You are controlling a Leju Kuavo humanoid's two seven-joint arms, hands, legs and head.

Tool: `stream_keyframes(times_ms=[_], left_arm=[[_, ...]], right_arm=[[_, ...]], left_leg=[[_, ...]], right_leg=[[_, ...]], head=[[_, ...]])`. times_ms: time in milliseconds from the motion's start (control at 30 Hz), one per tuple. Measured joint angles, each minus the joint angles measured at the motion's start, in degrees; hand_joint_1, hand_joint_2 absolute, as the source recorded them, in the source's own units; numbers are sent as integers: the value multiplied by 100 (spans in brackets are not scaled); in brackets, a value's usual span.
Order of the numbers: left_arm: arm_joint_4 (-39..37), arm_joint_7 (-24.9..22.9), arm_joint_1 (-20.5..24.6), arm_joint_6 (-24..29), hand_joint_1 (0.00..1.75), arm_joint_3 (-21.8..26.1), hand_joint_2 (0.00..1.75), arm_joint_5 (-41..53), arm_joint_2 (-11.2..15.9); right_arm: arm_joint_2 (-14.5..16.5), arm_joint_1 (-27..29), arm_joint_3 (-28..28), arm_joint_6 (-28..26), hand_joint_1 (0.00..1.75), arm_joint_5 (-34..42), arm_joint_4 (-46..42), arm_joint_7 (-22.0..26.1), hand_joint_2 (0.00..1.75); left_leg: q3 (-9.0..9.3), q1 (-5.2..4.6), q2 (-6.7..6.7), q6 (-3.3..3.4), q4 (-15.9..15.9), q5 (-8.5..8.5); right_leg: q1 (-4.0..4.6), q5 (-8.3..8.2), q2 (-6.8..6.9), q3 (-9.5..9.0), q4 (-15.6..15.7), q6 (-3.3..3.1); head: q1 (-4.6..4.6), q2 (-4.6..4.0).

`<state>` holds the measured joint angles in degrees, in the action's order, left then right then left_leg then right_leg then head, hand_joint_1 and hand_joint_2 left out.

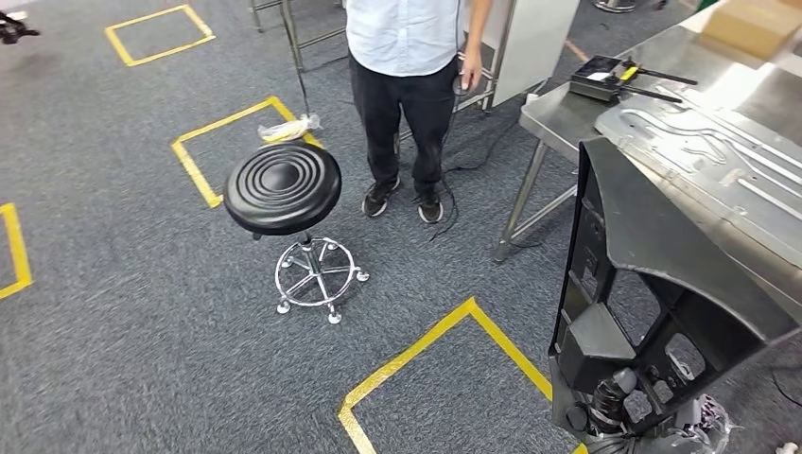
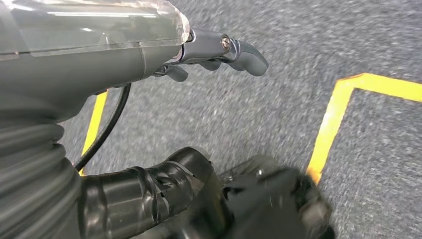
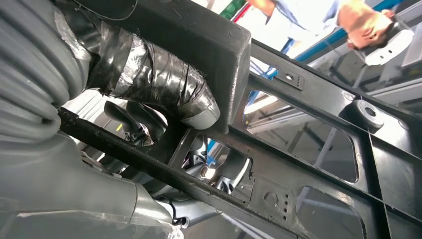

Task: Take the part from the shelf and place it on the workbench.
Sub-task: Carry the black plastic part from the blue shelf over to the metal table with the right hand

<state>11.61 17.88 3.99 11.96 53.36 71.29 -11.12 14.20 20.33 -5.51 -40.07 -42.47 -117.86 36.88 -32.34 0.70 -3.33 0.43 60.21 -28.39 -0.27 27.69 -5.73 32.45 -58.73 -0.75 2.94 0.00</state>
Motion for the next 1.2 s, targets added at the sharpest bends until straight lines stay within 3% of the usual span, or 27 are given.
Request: stream_keyframes(times_ms=[33, 67, 133, 200, 267, 333, 367, 400, 467, 533, 633, 700, 767, 800, 833, 867, 933, 967, 1033, 1067, 1133, 1200], left_arm=[[0, 6, 4, -4, 0, 0, 175, 8, 2], [0, 10, 10, -8, 0, 1, 175, 16, 2], [1, 15, 25, -16, 0, 0, 175, 48, -8], [1, 14, 27, -19, 0, -3, 175, 100, -26], [0, 2, 13, -20, 0, -5, 175, 135, -43], [0, -10, -8, -18, 0, -5, 175, 146, -51], [0, -9, -12, -15, 0, -5, 175, 149, -52], [0, -3, -9, -10, 0, -5, 175, 150, -56], [0, 11, 5, -1, 0, -5, 175, 149, -66], [0, 18, 17, 11, 0, -5, 175, 142, -72], [0, 18, 44, 34, 0, -4, 175, 132, -80], [0, 22, 50, 45, 0, -4, 175, 129, -81], [0, 26, 39, 51, 0, -3, 175, 123, -81], [0, 27, 31, 52, 0, -3, 175, 118, -81], [0, 30, 20, 51, 0, -3, 175, 109, -81], [0, 35, 12, 51, 0, -3, 175, 102, -80], [0, 48, 4, 50, 0, -3, 175, 90, -79], [0, 52, 3, 50, 0, -2, 175, 89, -75], [0, 63, 10, 50, 0, -1, 175, 87, -71], [0, 66, 19, 50, 0, -1, 175, 86, -69], [1, 68, 35, 50, 0, -1, 175, 86, -69], [1, 67, 36, 50, 0, -1, 175, 86, -71]], right_arm=[[-1, 4, 4, 0, 175, 9, -1, 1, 175], [-2, 13, 14, 0, 175, 20, -3, 2, 175], [-3, 63, 64, -1, 175, 66, -25, 8, 175], [-5, 131, 145, -3, 175, 142, -85, 16, 175], [-9, 183, 226, -4, 175, 222, -130, 21, 175], [-16, 241, 301, -4, 175, 281, -139, 21, 175], [-21, 271, 336, -3, 175, 299, -143, 21, 175], [-25, 293, 366, -3, 175, 309, -147, 21, 175], [-29, 307, 403, -2, 175, 315, -163, 21, 175], [-30, 306, 417, -2, 175, 313, -187, 22, 175], [-31, 315, 431, -2, 175, 297, -207, 23, 175], [-30, 312, 439, -2, 175, 291, -225, 23, 175], [-30, 302, 445, -2, 175, 283, -233, 23, 175], [-31, 300, 446, -2, 175, 278, -232, 23, 175], [-31, 302, 446, -2, 175, 271, -230, 23, 175], [-32, 302, 446, -2, 175, 267, -229, 23, 175], [-32, 301, 446, -2, 175, 259, -228, 23, 175], [-32, 300, 446, -2, 175, 254, -228, 23, 175], [-32, 292, 445, -1, 175, 241, -227, 23, 175], [-32, 291, 445, 0, 175, 231, -226, 23, 175], [-32, 293, 445, -1, 175, 204, -226, 23, 175], [-33, 284, 445, -2, 175, 187, -227, 23, 175]], left_leg=[[48, -6, -80, 17, -120, 10], [61, -13, -80, 33, -145, -7], [84, -5, 30, 90, -198, 18], [114, 20, 170, 164, -268, 48], [125, 13, 326, 203, -284, 43], [129, 5, 491, 204, -278, 18], [139, 4, 568, 199, -276, 3], [158, 4, 639, 188, -274, -14], [216, -10, 759, 147, -272, -56], [264, -28, 843, 92, -270, -93], [324, -31, 941, 2, -274, -137], [254, -18, 748, -50, -47, -314], [-70, -2, 476, -77, 630, -661], [-269, 0, 420, -85, 1011, -800], [-419, -1, 397, -88, 1270, -843], [-479, -1, 387, -83, 1324, -767], [-294, -1, 314, -49, 773, -335], [-143, 1, 186, -21, 390, -157], [53, -3, -24, 24, -112, 14], [75, -12, -64, 44, -160, -6], [100, -13, 39, 99, -201, 24], [124, 15, 169, 178, -266, 63]], right_leg=[[-11, 4, -56, 30, -18, 35], [-20, -2, -114, 56, -24, 74], [-33, 2, -161, 81, -31, 143], [-13, 196, 98, 218, -322, 198], [-13, 564, 426, 562, -1019, 249], [-34, 725, 516, 837, -1549, 287], [-43, 639, 535, 825, -1514, 294], [-47, 456, 570, 685, -1241, 291], [-24, 85, 782, 247, -420, 248], [22, -35, 935, 20, 15, 186], [28, -40, 794, 13, 70, 95], [-15, -71, 678, -25, 130, 23], [-27, -84, 563, -37, 148, -22], [-20, -82, 493, -35, 144, -30], [-13, -79, 416, -37, 136, -35], [-7, -74, 337, -40, 124, -37], [-4, -56, 182, -49, 93, -27], [-1, -44, 115, -43, 72, -11], [-6, -26, 0, -11, 30, 41], [-16, -28, -50, 10, 24, 76], [-34, -39, -106, 36, 29, 144], [-12, 80, 108, 122, -146, 195]], head=[[0, 0], [0, 0], [1, 0], [15, 0], [28, 0], [28, 0], [28, 0], [28, 0], [27, 0], [27, 0], [26, 0], [16, 0], [6, 0], [5, 0], [5, 0], [5, 0], [5, 0], [7, 0], [7, 0], [6, 0], [6, 0], [19, 0]])
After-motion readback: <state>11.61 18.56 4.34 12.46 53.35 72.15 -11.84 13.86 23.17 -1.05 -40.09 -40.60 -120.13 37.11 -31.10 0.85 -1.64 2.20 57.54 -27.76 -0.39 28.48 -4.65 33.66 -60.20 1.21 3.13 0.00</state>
